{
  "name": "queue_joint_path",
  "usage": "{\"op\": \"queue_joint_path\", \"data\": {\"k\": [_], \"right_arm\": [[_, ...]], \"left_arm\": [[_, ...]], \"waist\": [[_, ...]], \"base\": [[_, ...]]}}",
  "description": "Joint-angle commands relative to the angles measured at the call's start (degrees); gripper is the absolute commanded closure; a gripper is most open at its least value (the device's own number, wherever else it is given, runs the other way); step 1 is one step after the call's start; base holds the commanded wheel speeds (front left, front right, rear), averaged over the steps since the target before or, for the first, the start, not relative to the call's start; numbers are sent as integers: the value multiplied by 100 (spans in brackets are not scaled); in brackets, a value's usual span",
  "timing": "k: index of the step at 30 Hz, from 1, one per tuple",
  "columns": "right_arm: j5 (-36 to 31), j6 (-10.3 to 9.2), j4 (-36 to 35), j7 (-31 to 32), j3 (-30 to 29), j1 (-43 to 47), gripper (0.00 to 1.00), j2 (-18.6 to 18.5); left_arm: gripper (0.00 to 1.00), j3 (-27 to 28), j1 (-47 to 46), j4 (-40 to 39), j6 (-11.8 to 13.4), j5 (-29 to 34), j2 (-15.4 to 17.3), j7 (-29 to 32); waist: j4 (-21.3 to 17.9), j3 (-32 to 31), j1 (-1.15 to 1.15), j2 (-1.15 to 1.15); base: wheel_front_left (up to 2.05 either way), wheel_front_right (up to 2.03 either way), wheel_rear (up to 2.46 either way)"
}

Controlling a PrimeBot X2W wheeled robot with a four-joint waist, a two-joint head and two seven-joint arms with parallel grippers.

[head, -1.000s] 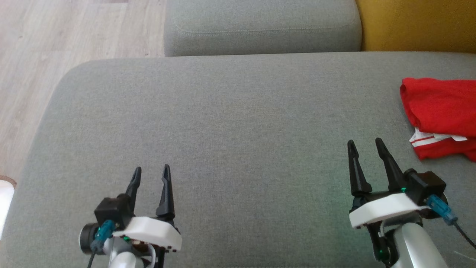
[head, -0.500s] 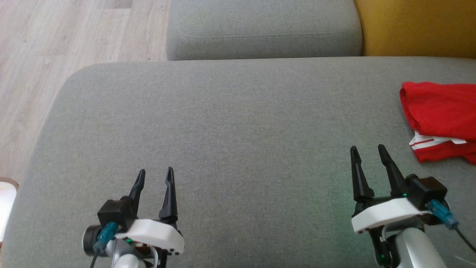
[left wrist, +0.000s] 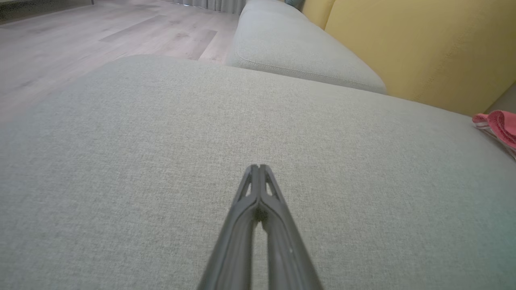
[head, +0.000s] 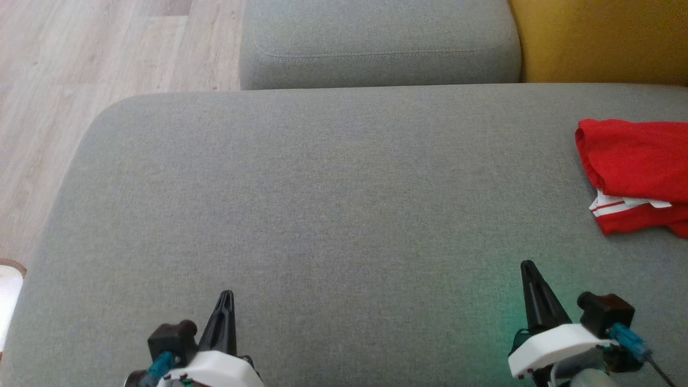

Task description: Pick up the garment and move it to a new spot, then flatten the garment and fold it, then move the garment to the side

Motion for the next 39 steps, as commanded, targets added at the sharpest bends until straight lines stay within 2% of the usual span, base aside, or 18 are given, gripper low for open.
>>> {"op": "queue_joint_path", "data": {"k": [1,39], "right_arm": [[196,1,-214,36,-39,-284,100,-4],[2582,13,-480,597,-350,-357,100,-10]], "left_arm": [[100,54,-263,-210,-39,-190,13,17],[100,596,-500,-250,-463,-2566,116,536]], "waist": [[-3,4,0,0],[-58,59,0,0]], "base": [[0,0,0],[0,0,0]]}}
